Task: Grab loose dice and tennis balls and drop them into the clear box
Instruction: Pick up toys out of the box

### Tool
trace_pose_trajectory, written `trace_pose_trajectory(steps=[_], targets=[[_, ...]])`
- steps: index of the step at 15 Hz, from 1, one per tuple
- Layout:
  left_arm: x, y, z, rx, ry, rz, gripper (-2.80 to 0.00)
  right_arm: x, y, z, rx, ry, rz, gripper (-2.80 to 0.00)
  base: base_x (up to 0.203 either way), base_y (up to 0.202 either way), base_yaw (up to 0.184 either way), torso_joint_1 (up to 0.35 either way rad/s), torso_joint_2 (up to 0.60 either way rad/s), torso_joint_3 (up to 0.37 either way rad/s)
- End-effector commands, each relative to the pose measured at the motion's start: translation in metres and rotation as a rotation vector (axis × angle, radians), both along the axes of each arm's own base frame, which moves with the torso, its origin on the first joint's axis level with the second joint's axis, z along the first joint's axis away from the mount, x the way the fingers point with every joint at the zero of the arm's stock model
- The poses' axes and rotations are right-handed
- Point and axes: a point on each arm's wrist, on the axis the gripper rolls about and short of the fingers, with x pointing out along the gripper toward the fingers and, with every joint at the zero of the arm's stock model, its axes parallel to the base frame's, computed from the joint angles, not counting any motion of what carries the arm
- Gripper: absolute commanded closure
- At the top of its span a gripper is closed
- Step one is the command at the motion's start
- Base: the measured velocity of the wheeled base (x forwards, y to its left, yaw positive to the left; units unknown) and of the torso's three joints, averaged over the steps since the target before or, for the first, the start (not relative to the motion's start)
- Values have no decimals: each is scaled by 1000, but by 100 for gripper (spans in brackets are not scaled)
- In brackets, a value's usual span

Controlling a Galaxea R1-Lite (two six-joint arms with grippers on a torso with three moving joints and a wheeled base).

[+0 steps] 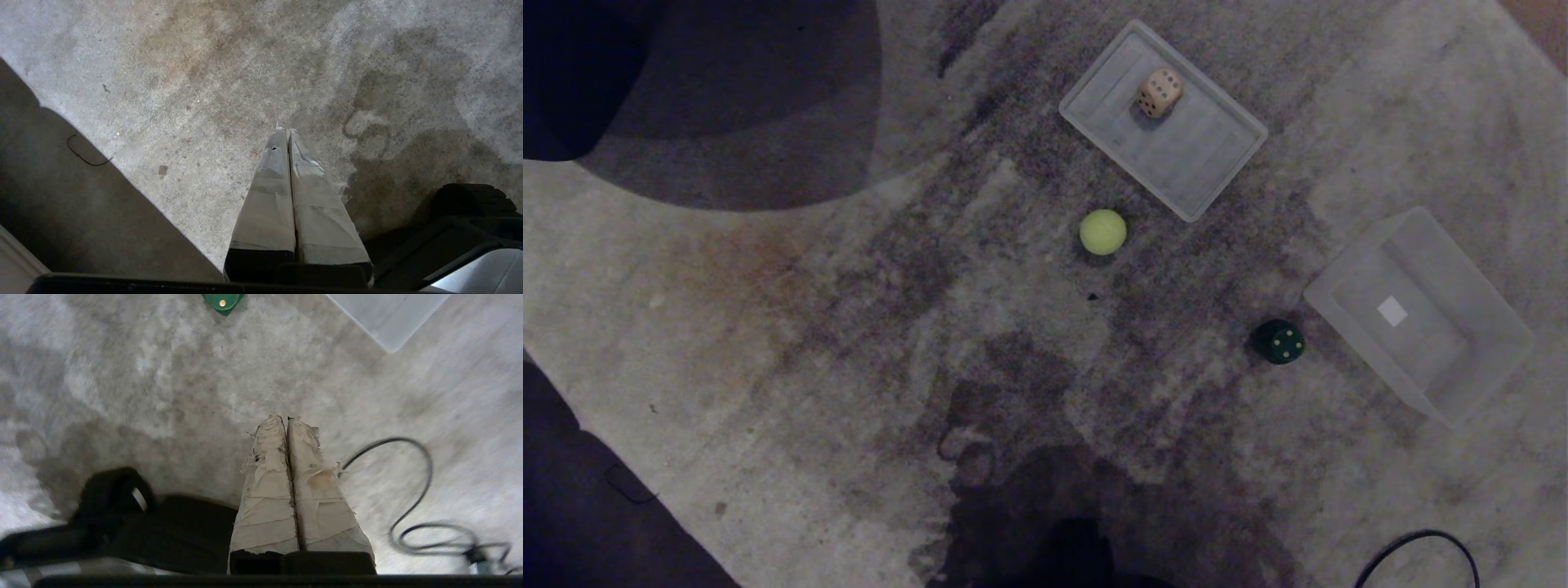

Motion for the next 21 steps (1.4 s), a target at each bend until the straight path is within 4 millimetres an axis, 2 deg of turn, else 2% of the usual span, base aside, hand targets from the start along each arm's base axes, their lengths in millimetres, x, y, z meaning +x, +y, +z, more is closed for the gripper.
trace_pose_trajectory(steps=[1, 4, 10, 13, 14, 17, 21], targets=[[0, 0, 0, 0, 2, 1, 0, 49, -1, -6, 42, 172, -19, 0, 0, 0, 0, 0, 0, 0], [0, 0, 0, 0, 2, 1, 0, 96, 2, -12, 143, 191, -37, 0, 0, 0, 0, 0, 0, 0], [0, 0, 0, 0, 2, -1, 0, 197, 21, -44, 400, 243, -94, 0, 0, 0, 0, 0, 0, 0], [0, 0, 0, 0, 2, 1, 0, 235, 29, -52, 458, 231, -101, 0, 0, 0, 0, 0, 0, 0], [0, 0, 0, 0, 2, 1, 0, 245, 31, -52, 495, 201, -102, -280, 0, 0, 0, 0, 0, 0], [0, 0, 0, 0, 2, 1, 0, 266, 34, -54, 526, 166, -98, -280, 0, 0, 0, 0, 0, 0], [0, 0, 0, 0, 2, 1, 0, 272, 35, -59, 520, 179, -98, -280, 0, 0, 0, 0, 0, 0]])
